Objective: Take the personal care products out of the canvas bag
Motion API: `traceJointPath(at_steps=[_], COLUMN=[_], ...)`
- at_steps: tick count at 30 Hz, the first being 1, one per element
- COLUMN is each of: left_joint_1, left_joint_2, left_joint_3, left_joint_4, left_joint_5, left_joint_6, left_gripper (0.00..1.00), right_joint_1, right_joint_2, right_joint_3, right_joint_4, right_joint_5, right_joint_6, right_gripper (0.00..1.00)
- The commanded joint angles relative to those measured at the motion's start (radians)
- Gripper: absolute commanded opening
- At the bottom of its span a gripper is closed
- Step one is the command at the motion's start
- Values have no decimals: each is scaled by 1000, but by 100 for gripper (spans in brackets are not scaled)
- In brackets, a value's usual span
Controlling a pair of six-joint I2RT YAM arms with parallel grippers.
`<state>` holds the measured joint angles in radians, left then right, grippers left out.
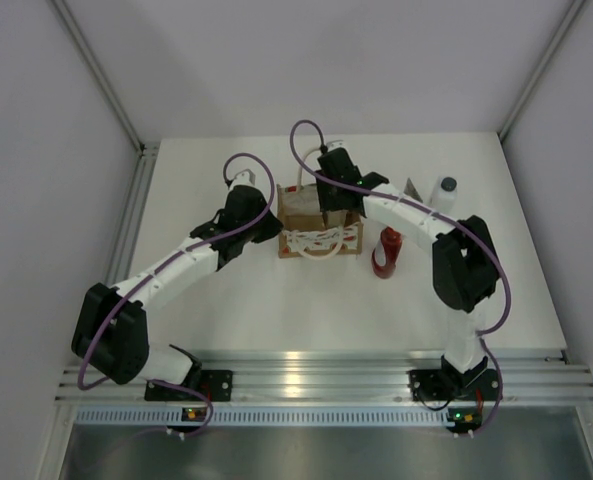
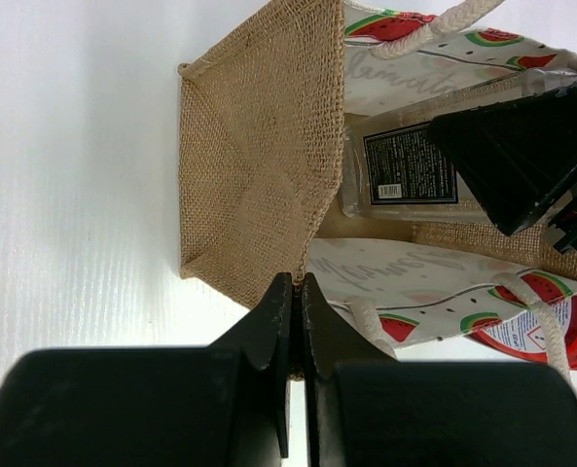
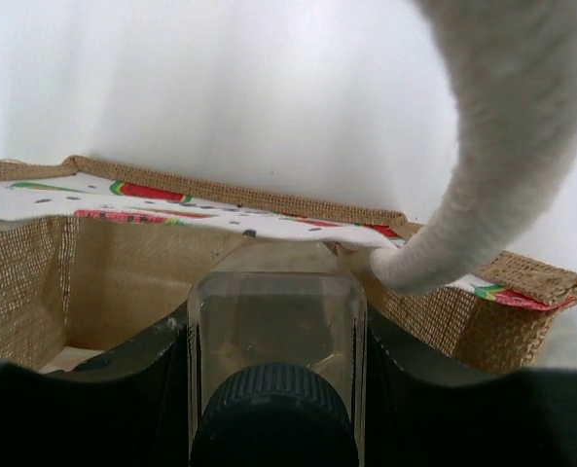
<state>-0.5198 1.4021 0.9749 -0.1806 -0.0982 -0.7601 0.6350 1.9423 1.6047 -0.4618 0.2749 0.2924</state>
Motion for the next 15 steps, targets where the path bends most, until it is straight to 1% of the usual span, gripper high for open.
traceJointPath(at_steps=[1, 2, 3, 5, 11, 15], left_joint_1=[3, 1, 3, 1, 3, 1], left_joint_2=[-40, -41, -41, -41, -43, -48], left_joint_3=[31, 31, 30, 30, 30, 27], left_joint_4=[50, 49, 49, 50, 50, 50], left_joint_5=[-15, -15, -15, -17, -17, -23], left_joint_6=[7, 8, 8, 8, 4, 1], left_gripper=[0, 0, 0, 0, 0, 0], right_joint_1=[11, 11, 12, 14, 28, 29], right_joint_2=[41, 40, 32, 21, -46, -120], right_joint_3=[21, 21, 20, 20, 20, 26], right_joint_4=[22, 22, 23, 23, 31, 31], right_joint_5=[33, 35, 37, 37, 21, 9], right_joint_6=[7, 7, 8, 7, 10, 31], right_gripper=[32, 25, 12, 1, 0, 0])
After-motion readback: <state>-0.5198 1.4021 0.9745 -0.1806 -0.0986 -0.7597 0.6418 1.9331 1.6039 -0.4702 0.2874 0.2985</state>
